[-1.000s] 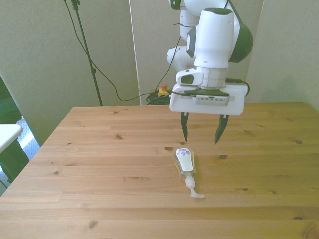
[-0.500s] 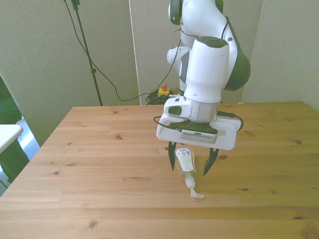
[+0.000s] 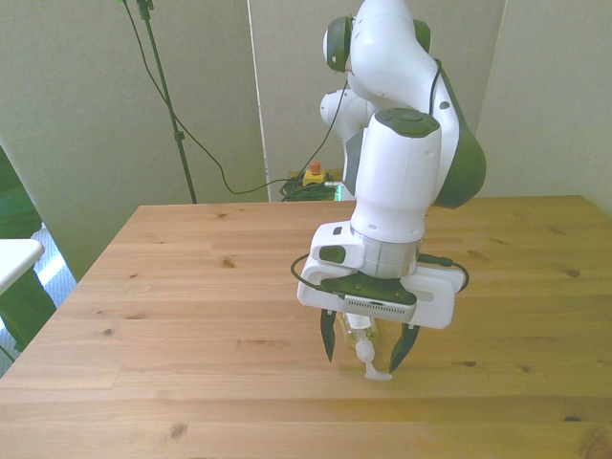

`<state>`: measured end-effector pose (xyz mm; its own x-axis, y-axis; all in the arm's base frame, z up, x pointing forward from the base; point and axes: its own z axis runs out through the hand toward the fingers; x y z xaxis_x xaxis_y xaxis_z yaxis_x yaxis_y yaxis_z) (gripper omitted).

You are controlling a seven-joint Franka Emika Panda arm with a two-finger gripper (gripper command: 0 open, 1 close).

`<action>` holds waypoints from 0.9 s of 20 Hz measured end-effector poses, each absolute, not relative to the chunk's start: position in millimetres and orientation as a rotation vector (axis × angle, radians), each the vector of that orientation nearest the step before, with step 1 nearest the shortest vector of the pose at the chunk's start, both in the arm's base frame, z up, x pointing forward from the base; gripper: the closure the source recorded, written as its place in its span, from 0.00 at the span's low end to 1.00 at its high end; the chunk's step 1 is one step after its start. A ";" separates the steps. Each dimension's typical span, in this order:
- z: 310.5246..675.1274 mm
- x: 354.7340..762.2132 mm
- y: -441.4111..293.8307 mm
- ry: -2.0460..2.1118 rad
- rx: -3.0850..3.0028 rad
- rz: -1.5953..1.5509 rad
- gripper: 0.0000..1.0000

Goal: Stand the sanitizer

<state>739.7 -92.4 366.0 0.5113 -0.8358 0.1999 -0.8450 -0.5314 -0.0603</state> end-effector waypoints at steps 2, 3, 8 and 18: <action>363.4 742.1 -93.7 -1.503 2.692 0.306 1.00; 362.1 743.1 -94.3 -1.504 2.693 0.303 1.00; 358.0 745.4 -96.3 -1.497 2.704 0.287 1.00; 355.5 745.8 -97.7 -1.497 2.754 0.258 1.00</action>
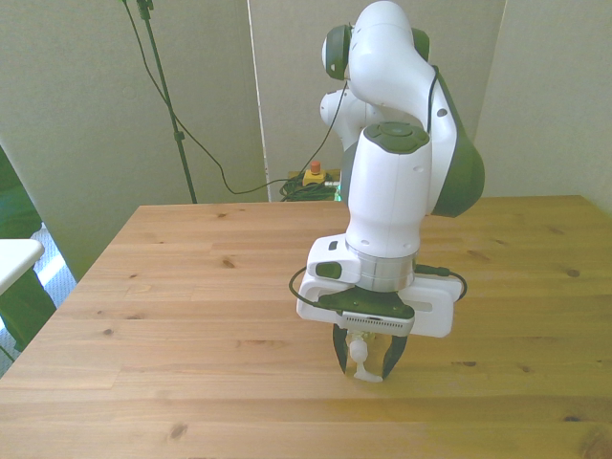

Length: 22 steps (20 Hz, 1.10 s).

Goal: Stand the sanitizer

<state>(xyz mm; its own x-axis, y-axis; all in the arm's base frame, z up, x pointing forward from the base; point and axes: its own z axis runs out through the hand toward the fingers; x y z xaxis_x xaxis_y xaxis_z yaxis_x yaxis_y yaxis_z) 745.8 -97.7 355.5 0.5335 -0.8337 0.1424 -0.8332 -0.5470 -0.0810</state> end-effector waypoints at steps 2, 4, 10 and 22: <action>355.1 745.3 -101.0 1.487 -2.742 -0.251 1.00; 354.9 744.9 -104.1 1.486 -2.739 -0.250 1.00; 354.6 743.9 -110.9 1.504 -2.709 -0.241 1.00; 395.5 731.7 -89.1 1.816 -2.536 -0.428 1.00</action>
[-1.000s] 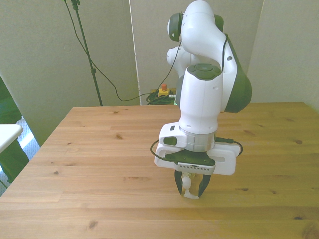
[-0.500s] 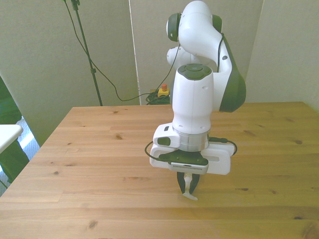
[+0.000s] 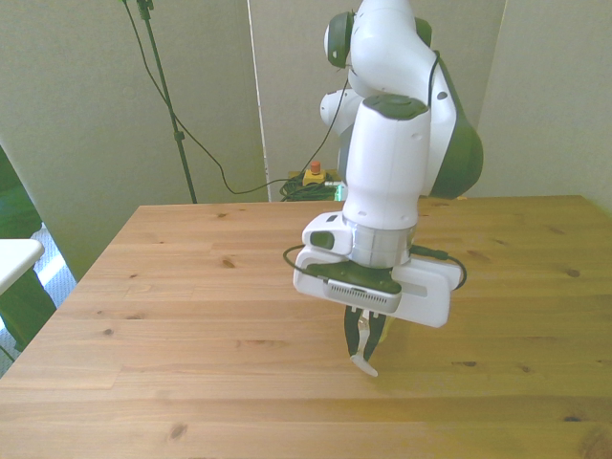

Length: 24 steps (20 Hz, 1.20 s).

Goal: Stand the sanitizer

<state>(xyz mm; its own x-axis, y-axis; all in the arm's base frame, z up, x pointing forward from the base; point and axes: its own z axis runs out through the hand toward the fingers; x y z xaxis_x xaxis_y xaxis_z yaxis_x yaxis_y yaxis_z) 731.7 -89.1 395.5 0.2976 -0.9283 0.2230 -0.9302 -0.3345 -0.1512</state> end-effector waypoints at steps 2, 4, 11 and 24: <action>404.2 728.1 -82.4 -1.869 2.441 0.511 1.00; 413.1 723.4 -77.0 -1.927 2.350 0.612 1.00; 442.9 694.3 -45.8 -2.046 2.008 0.959 1.00; 441.3 655.2 15.4 -2.048 1.549 1.327 1.00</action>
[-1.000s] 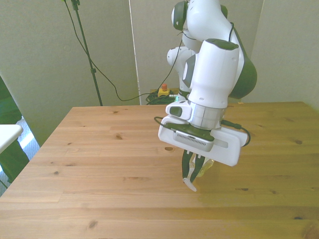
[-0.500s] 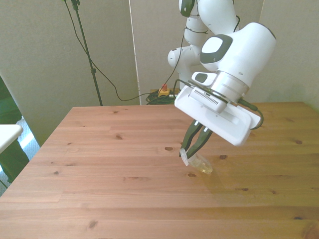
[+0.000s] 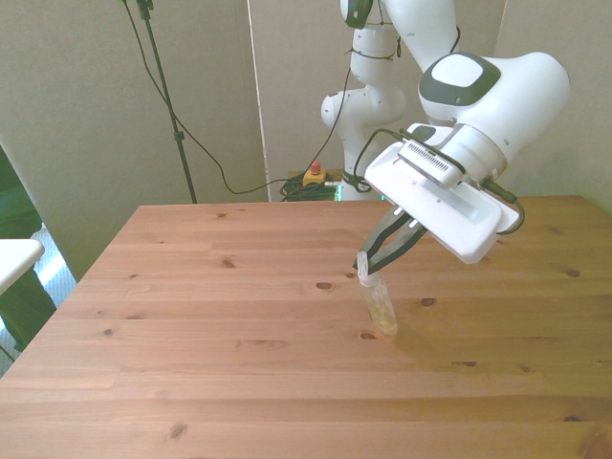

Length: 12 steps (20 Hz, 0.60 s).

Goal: Stand the sanitizer

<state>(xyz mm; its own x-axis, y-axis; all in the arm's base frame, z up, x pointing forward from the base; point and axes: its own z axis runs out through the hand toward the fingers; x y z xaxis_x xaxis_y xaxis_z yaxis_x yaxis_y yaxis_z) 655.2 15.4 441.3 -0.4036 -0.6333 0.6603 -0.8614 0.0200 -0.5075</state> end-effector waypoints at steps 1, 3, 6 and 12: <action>439.0 653.4 16.2 -2.046 1.517 1.343 1.00; 435.4 650.0 19.1 -2.040 1.457 1.379 1.00; 433.4 647.1 23.3 -2.030 1.378 1.439 1.00; 435.8 648.5 16.6 -2.006 1.243 1.555 1.00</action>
